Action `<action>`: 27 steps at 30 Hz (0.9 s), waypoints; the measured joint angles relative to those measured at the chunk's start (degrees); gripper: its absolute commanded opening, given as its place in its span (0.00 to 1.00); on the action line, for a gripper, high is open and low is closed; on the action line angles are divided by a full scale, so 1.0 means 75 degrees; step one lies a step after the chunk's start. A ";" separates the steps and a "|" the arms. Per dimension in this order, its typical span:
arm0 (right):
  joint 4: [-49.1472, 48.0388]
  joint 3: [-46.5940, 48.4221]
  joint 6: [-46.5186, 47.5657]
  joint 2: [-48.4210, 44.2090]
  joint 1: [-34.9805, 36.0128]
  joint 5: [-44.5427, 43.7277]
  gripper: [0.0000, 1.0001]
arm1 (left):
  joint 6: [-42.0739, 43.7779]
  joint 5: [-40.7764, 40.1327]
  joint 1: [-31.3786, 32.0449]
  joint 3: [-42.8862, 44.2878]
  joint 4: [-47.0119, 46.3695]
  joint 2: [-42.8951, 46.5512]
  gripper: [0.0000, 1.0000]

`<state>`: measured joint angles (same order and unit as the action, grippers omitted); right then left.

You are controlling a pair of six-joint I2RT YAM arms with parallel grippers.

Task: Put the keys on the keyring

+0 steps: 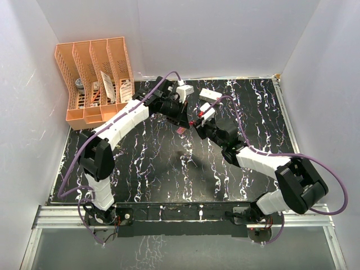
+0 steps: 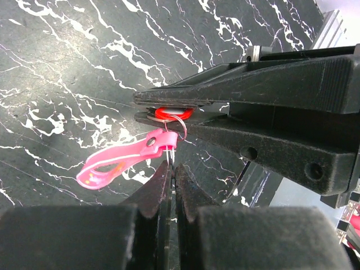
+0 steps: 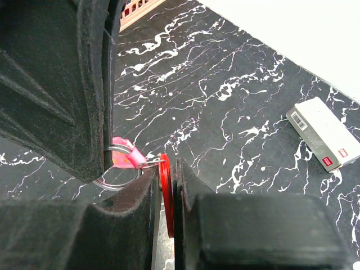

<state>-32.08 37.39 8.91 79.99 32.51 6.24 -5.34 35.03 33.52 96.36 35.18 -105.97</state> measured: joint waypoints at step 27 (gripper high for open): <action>0.0239 0.0315 -0.0254 -0.0644 -0.0187 -0.2005 0.52 | 0.0583 -0.1626 0.0160 0.1239 0.1425 -0.0341 0.00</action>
<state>-30.28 39.75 7.01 75.16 31.11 -8.80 -0.97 22.83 34.72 105.65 45.87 -108.53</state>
